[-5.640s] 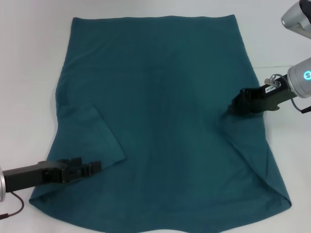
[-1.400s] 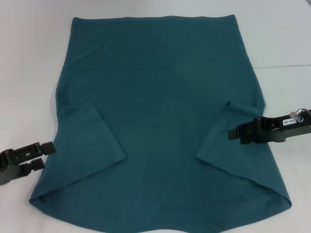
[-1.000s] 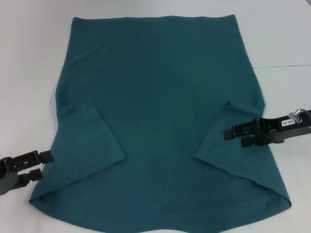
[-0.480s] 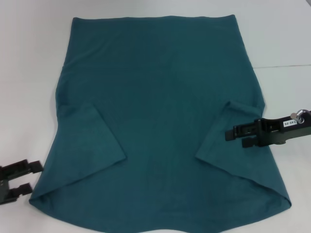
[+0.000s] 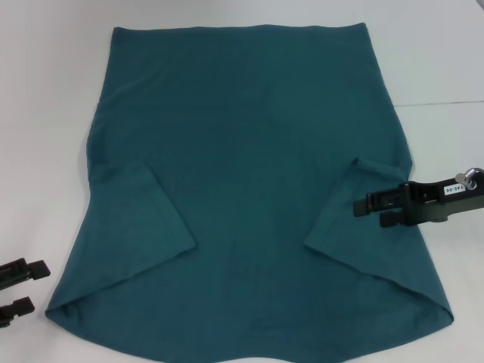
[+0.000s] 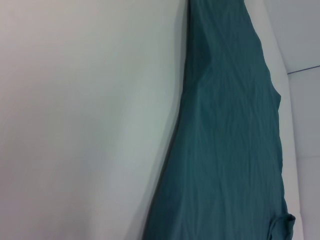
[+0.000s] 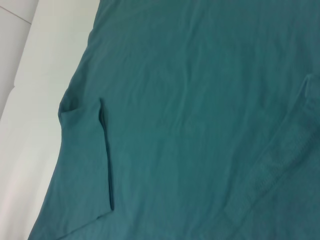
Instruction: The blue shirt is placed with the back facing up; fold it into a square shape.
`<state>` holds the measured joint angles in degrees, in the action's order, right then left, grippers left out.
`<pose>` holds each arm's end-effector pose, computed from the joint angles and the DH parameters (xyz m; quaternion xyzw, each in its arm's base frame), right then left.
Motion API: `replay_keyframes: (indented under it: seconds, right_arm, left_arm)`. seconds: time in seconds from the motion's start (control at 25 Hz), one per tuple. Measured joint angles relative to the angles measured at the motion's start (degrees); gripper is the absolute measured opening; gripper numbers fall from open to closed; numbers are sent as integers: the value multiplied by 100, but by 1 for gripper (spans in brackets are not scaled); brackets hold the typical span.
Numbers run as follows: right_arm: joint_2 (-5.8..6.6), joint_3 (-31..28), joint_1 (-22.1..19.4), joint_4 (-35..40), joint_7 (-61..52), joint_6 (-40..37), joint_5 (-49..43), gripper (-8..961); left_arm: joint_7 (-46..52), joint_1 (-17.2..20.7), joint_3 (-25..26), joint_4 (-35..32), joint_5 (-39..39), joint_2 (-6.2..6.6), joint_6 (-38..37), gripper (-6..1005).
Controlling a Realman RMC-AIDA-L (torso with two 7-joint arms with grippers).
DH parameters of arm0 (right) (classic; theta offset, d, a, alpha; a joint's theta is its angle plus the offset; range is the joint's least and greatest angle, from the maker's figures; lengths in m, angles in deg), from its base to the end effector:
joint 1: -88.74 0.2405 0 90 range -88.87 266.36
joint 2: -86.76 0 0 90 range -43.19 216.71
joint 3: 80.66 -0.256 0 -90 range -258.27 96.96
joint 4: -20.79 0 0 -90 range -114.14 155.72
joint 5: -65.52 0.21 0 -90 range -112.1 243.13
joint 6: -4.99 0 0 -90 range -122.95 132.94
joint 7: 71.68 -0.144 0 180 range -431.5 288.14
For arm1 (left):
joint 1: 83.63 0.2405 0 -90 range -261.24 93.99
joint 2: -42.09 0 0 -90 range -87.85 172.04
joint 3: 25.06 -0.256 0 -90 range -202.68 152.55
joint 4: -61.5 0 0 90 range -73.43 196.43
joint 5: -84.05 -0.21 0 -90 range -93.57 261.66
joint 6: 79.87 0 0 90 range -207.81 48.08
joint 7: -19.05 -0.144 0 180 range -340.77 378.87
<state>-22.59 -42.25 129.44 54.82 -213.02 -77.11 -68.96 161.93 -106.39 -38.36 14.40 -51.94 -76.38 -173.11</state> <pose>0.2819 0.3852 0.0482 -0.7558 0.6351 0.1059 0.1194 -0.3588 0.2753 0.0629 -0.5883 -0.7530 -0.2646 0.1299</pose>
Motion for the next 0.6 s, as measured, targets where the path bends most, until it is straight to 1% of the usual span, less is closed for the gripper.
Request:
replay_keyframes:
  seconds: [0.6]
  right_arm:
    - [11,0,-9,-3,10,-13,0,805]
  left_arm:
    - [251,41,29,-31,-120,9,103,858]
